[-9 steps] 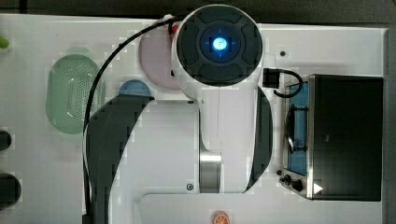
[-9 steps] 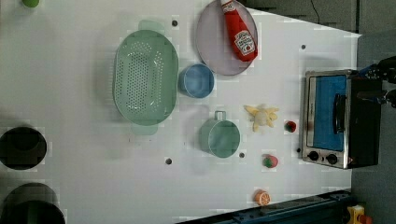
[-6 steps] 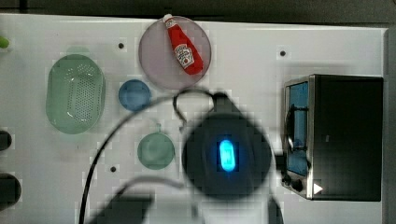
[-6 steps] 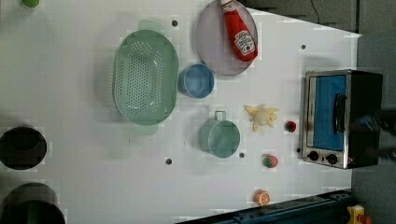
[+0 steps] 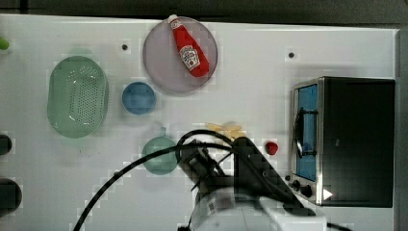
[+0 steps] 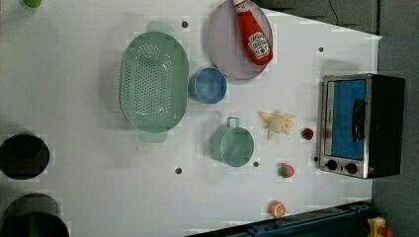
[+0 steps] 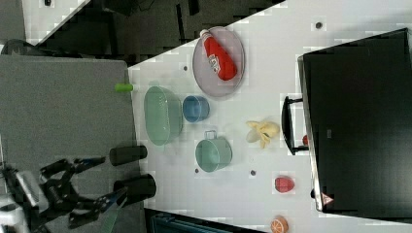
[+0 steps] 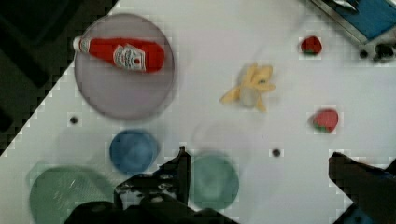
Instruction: Pick banana from table and place on oven.
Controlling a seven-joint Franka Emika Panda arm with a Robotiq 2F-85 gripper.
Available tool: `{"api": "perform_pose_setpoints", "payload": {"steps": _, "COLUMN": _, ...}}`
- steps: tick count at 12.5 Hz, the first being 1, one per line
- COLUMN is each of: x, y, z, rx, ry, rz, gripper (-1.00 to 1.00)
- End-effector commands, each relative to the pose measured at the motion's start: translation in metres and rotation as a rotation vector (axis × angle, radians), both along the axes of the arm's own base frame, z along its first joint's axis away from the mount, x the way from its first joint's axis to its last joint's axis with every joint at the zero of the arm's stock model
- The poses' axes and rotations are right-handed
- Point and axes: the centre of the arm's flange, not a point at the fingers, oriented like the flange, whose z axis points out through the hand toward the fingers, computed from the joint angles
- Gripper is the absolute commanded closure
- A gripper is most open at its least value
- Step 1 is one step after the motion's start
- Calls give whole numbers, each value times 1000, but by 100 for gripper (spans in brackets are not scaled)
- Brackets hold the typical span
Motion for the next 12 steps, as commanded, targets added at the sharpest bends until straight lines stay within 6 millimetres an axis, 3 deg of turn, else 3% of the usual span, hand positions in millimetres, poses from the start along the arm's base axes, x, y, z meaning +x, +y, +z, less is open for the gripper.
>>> {"api": "perform_pose_setpoints", "payload": {"steps": 1, "x": 42, "y": -13, "z": -108, "rx": -4, "ry": 169, "rz": -35, "gripper": -100}}
{"api": "perform_pose_setpoints", "payload": {"steps": 7, "x": 83, "y": -26, "z": -257, "rx": -2, "ry": 193, "rz": -58, "gripper": -100}}
{"api": "perform_pose_setpoints", "payload": {"steps": 12, "x": 96, "y": -46, "z": -363, "rx": -11, "ry": 203, "rz": -95, "gripper": -100}}
